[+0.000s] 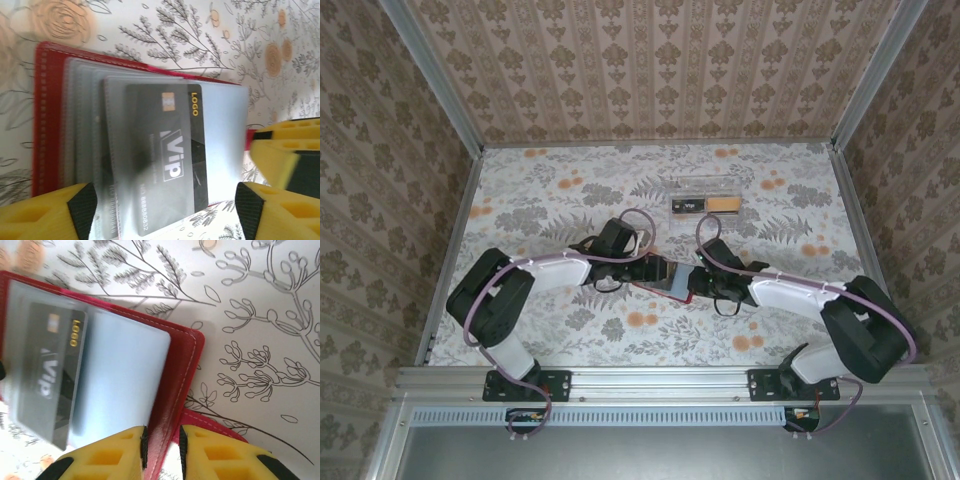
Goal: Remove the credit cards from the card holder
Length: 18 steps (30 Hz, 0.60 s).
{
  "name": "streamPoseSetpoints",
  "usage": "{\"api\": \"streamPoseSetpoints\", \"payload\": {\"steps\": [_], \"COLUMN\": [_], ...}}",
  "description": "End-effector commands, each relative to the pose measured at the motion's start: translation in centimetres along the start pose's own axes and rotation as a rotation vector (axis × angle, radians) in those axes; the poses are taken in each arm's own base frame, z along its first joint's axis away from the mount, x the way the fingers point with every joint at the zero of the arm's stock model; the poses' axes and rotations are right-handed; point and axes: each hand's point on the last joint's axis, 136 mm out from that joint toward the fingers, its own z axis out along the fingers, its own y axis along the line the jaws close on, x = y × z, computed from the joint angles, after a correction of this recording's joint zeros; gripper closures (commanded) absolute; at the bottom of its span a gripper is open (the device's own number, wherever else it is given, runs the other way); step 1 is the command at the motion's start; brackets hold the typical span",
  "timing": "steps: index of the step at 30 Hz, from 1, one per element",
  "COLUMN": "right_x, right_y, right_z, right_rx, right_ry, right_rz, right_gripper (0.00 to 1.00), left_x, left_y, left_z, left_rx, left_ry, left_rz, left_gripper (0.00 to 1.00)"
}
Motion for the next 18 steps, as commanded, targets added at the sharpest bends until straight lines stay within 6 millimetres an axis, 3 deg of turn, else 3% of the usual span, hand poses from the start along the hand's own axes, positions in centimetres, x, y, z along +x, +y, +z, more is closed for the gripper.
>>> {"api": "streamPoseSetpoints", "payload": {"steps": [1,6,10,13,18], "right_x": [-0.8,-1.3,-1.4,-0.8,-0.4], "right_y": [0.9,2.8,5.1,6.3,6.4], "right_z": [-1.3,-1.5,-1.0,0.6,2.3], "right_rx": [-0.038,-0.120,-0.225,-0.280,-0.283], "right_ry": [-0.040,-0.042,-0.012,0.041,0.075], "right_rz": [0.029,0.048,0.066,0.106,0.142], "right_gripper": [0.72,0.72,0.72,0.73,0.75], "left_x": [-1.5,-1.8,-1.9,-1.9,-1.4], "left_y": [-0.4,-0.9,-1.1,-1.2,-0.3], "left_z": [-1.3,-1.3,-0.9,-0.4,0.4], "left_rx": [-0.021,0.002,0.019,0.037,0.030], "left_ry": [-0.036,-0.042,-0.036,-0.026,-0.003], "left_rz": [0.045,0.052,0.057,0.052,0.028], "left_gripper": [0.28,0.39,0.57,0.69,0.70]}}
